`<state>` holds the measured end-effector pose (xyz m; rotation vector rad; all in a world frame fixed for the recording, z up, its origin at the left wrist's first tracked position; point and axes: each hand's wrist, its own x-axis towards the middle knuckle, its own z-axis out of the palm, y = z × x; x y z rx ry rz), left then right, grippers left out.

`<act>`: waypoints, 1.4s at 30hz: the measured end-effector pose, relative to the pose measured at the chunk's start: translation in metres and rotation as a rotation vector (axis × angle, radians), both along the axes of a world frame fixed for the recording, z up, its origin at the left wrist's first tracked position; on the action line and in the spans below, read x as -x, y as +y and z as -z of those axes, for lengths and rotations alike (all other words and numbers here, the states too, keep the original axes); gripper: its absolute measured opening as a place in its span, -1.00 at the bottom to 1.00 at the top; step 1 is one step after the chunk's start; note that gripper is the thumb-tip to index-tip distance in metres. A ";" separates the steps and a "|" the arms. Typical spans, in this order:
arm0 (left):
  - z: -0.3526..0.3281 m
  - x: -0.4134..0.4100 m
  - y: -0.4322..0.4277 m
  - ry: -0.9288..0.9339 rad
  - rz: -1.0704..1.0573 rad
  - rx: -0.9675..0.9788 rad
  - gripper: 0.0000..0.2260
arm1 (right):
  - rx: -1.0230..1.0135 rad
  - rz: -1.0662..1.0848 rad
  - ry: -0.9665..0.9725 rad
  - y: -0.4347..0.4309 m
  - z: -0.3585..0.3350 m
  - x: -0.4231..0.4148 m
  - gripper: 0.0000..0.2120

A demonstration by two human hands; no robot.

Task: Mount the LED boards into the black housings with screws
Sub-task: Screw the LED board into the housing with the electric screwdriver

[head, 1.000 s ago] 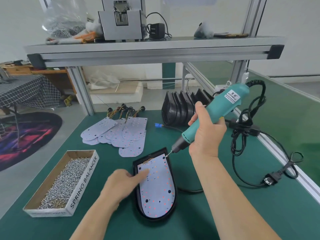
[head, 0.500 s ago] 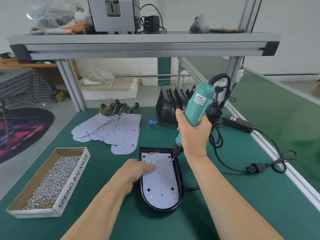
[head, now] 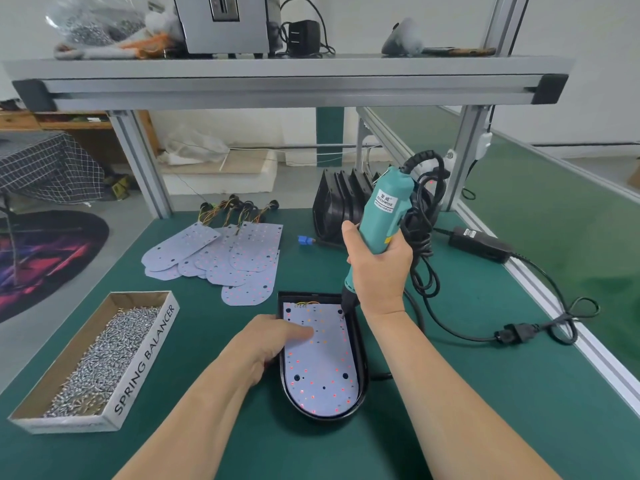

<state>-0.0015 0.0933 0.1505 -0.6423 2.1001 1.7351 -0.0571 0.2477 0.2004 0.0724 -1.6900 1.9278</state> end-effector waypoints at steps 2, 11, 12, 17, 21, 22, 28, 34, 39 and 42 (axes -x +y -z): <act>0.001 0.001 0.000 0.002 -0.002 0.008 -0.83 | 0.003 -0.004 -0.002 0.000 -0.001 0.000 -0.72; 0.003 0.002 0.000 0.008 -0.010 0.006 -0.83 | 0.081 -0.019 -0.053 0.000 0.002 0.004 -0.75; 0.003 0.002 0.000 0.007 -0.015 0.008 -0.83 | 0.082 -0.013 -0.062 -0.001 0.002 0.004 -0.75; 0.000 0.000 0.001 0.001 -0.020 0.022 -0.85 | 0.079 -0.041 -0.072 0.000 0.004 0.000 -0.70; -0.006 -0.001 0.001 -0.005 -0.020 0.036 -0.81 | 0.053 -0.295 -0.035 0.013 -0.002 -0.008 -0.87; -0.007 -0.001 0.000 -0.008 -0.021 0.030 -0.81 | 0.056 -0.345 -0.022 0.017 -0.005 -0.010 -0.85; -0.011 -0.011 -0.005 0.009 -0.009 0.020 -0.78 | 0.185 -0.213 0.064 0.030 -0.031 -0.025 -0.78; -0.017 -0.024 -0.017 -0.025 -0.056 0.244 -0.53 | 0.311 -0.154 -0.003 0.029 -0.035 -0.044 -0.79; -0.026 -0.042 -0.037 0.122 -0.477 -0.502 -0.85 | 0.420 -0.131 -0.028 0.023 -0.041 -0.056 -0.79; -0.032 -0.059 -0.033 0.163 -0.458 -0.680 -0.77 | 0.451 -0.140 -0.025 0.017 -0.045 -0.061 -0.75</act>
